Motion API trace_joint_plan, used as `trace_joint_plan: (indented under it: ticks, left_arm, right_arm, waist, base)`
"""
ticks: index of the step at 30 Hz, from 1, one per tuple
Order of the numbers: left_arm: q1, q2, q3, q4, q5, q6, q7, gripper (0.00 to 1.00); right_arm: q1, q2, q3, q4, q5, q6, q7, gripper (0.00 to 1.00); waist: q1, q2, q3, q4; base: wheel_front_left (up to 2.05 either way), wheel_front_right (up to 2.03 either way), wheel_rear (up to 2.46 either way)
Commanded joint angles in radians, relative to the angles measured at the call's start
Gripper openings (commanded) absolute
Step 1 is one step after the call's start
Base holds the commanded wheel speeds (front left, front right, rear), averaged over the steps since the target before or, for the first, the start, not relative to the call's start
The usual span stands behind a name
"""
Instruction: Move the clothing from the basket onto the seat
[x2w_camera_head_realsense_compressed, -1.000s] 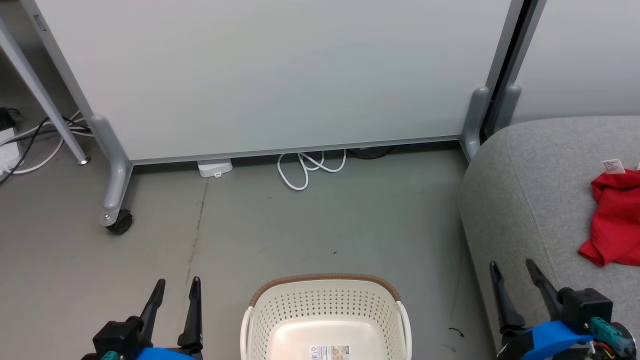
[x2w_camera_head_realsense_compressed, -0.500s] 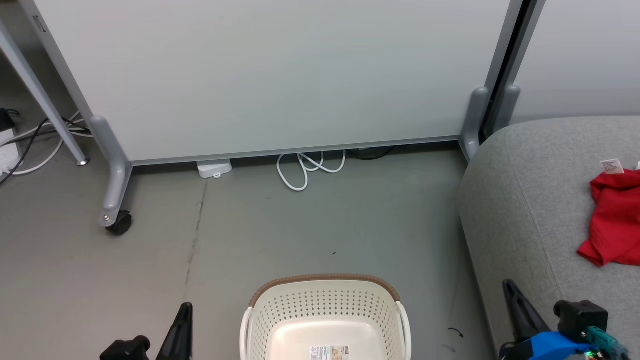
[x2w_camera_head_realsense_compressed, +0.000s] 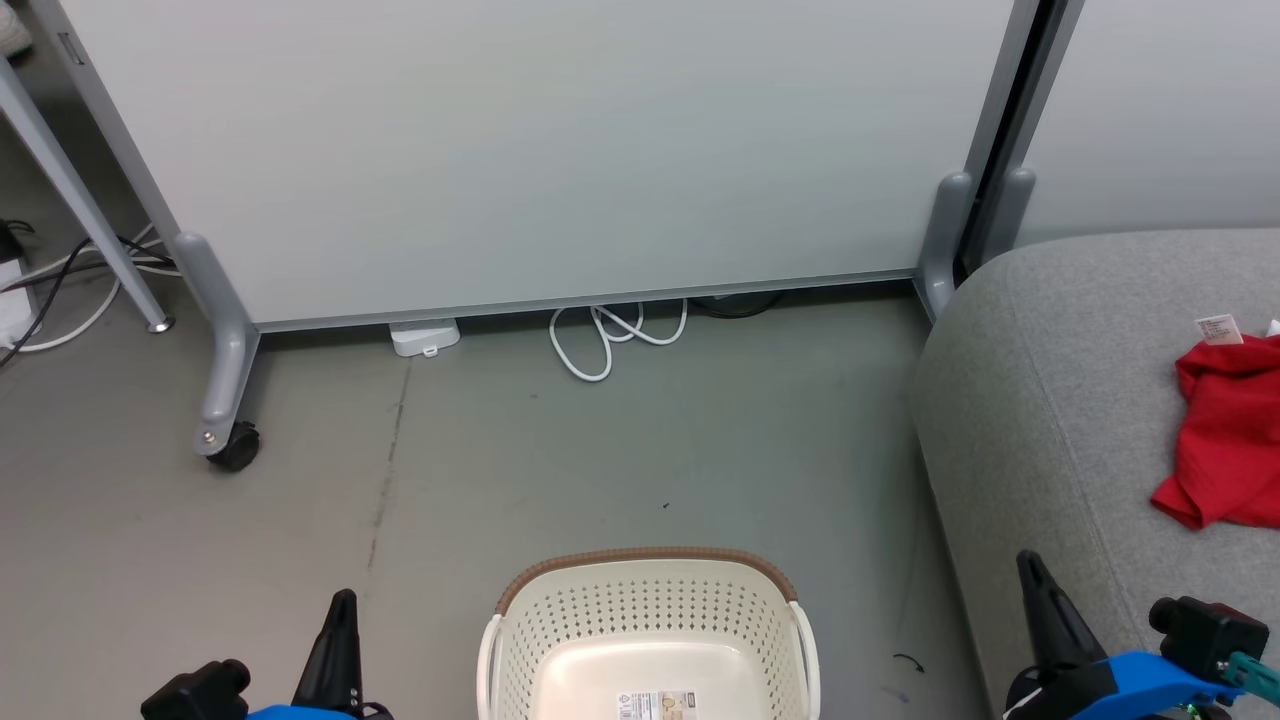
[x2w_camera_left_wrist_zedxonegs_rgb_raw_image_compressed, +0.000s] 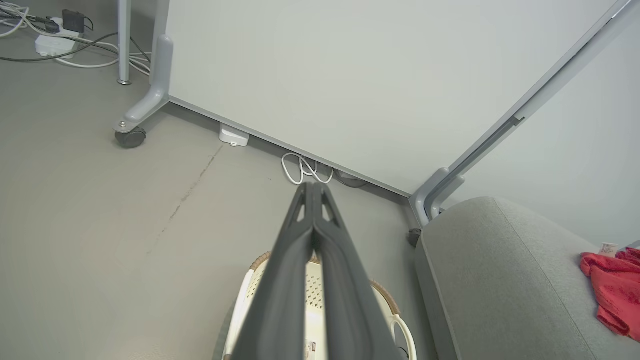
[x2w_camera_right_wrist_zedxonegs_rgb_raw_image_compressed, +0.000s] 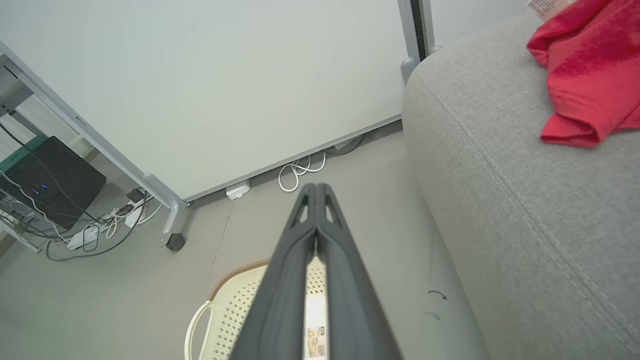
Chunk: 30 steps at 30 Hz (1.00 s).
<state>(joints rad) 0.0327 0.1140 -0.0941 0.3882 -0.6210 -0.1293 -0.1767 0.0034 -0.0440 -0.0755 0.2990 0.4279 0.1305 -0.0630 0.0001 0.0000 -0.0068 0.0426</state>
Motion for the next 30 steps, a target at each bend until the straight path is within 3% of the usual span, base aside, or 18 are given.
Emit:
trace_joint_plan:
  ticks: [1,30]
  left_arm:
    - [-0.036,0.001,0.015,-0.022,-0.042,0.000,0.011,0.00]
    - [-0.079,-0.022,0.087,-0.069,-0.392,-0.001,0.114,0.00]
  right_arm:
    - [-0.031,-0.003,-0.004,-0.020,0.051,0.000,0.005,0.00]
    - [-0.065,-0.005,-0.017,-0.035,0.469,0.000,0.069,0.00]
  waist:
    - [0.0000,0.0000,0.000,-0.001]
    - [0.0000,0.0000,0.003,-0.012]
  base:
    - [0.00,0.00,0.00]
    - [0.00,0.00,0.00]
